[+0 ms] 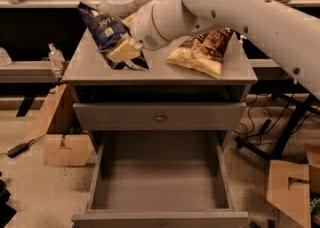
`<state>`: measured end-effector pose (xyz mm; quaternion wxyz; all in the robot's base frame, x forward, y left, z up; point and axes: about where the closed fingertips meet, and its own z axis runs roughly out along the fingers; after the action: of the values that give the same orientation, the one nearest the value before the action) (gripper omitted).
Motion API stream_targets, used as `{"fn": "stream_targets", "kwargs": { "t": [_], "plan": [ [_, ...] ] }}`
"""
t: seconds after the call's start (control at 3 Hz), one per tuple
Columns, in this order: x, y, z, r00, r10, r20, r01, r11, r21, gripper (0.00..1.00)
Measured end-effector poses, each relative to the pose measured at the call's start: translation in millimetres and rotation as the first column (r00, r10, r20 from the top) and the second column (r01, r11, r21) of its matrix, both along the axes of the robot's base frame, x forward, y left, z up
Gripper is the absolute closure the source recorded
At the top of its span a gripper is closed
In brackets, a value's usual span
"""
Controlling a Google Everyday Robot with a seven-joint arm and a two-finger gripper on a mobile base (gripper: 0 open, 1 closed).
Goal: Pick blue chip bag from middle drawer and place on counter
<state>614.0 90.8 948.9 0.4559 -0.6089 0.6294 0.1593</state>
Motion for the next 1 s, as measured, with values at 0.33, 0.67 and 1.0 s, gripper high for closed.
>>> {"fn": "stream_targets", "kwargs": {
  "t": [0.33, 0.67, 1.0],
  "plan": [
    [61, 29, -2, 0.9922, 0.001, 0.125, -0.006, 0.999, 0.040, 1.00],
    [98, 43, -14, 0.9839, -0.021, 0.177, 0.012, 0.999, 0.051, 1.00],
    [152, 39, -41, 0.9686, -0.118, 0.219, 0.109, 0.993, 0.051, 1.00]
  ]
}}
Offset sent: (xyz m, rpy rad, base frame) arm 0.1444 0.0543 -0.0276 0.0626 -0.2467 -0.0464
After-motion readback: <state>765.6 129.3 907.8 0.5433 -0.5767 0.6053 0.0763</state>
